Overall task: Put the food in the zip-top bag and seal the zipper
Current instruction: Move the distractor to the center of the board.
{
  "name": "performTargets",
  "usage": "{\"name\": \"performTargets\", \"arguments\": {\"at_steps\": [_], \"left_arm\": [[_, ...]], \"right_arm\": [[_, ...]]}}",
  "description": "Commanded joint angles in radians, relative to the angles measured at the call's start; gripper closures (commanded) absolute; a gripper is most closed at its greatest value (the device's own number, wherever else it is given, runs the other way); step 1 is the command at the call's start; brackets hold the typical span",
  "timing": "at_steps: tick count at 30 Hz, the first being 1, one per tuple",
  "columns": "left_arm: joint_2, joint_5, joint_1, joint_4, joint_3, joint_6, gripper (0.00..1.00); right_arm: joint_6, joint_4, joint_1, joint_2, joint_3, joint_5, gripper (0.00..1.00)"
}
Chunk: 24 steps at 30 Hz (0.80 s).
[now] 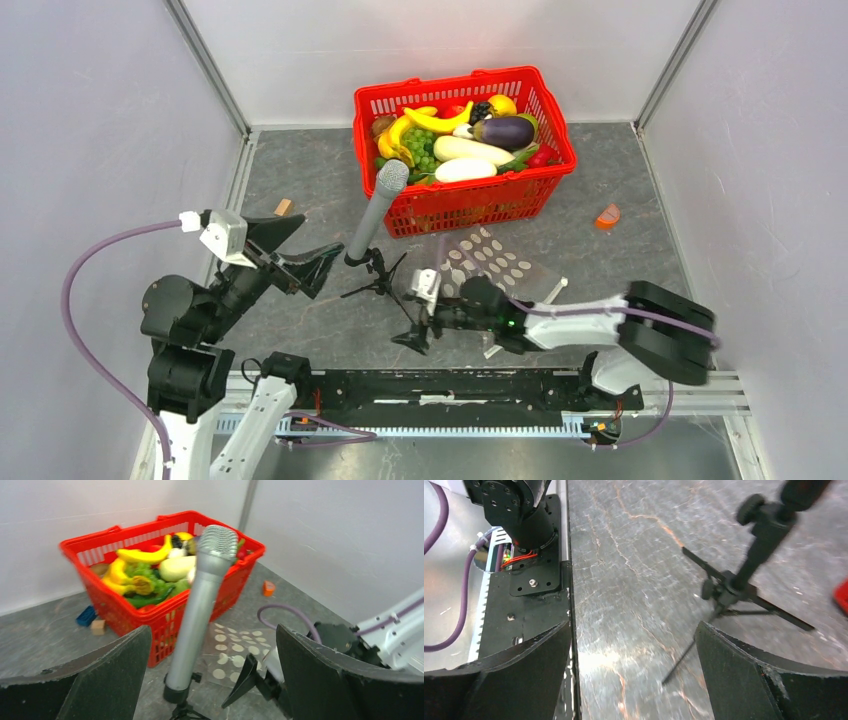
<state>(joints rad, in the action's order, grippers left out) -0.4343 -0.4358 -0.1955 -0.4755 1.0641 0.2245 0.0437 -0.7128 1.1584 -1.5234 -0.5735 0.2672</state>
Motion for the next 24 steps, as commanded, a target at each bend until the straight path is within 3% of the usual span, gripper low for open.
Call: {"name": "performTargets", "arguments": {"at_steps": [1,5,8,11,16,24], "left_arm": [[-0.064,-0.255,0.005,0.089,0.049,0.001,0.00],[-0.095,-0.346,0.005,0.155,0.035,0.061,0.01],[-0.093,-0.385,0.005,0.162,0.027,0.072,0.03],[-0.085,-0.440,0.005,0.193,0.007,0.107,0.04],[-0.074,-0.466,0.005,0.282,-0.071,0.201,0.04],[-0.126,-0.458,-0.064,0.252,-0.101,0.159,0.06]], "right_arm": [[0.004,0.007,0.003,0.226,0.148,-0.168,0.02],[0.090,0.092,0.003,0.479,0.283,-0.450,0.02],[0.156,0.255,0.001,0.646,0.335,-0.748,0.02],[0.218,0.436,-0.034,0.752,0.335,-0.938,0.02],[0.295,0.640,-0.162,0.803,0.283,-0.994,0.02],[0.290,0.686,-0.259,0.844,0.253,-1.024,0.02]]}}
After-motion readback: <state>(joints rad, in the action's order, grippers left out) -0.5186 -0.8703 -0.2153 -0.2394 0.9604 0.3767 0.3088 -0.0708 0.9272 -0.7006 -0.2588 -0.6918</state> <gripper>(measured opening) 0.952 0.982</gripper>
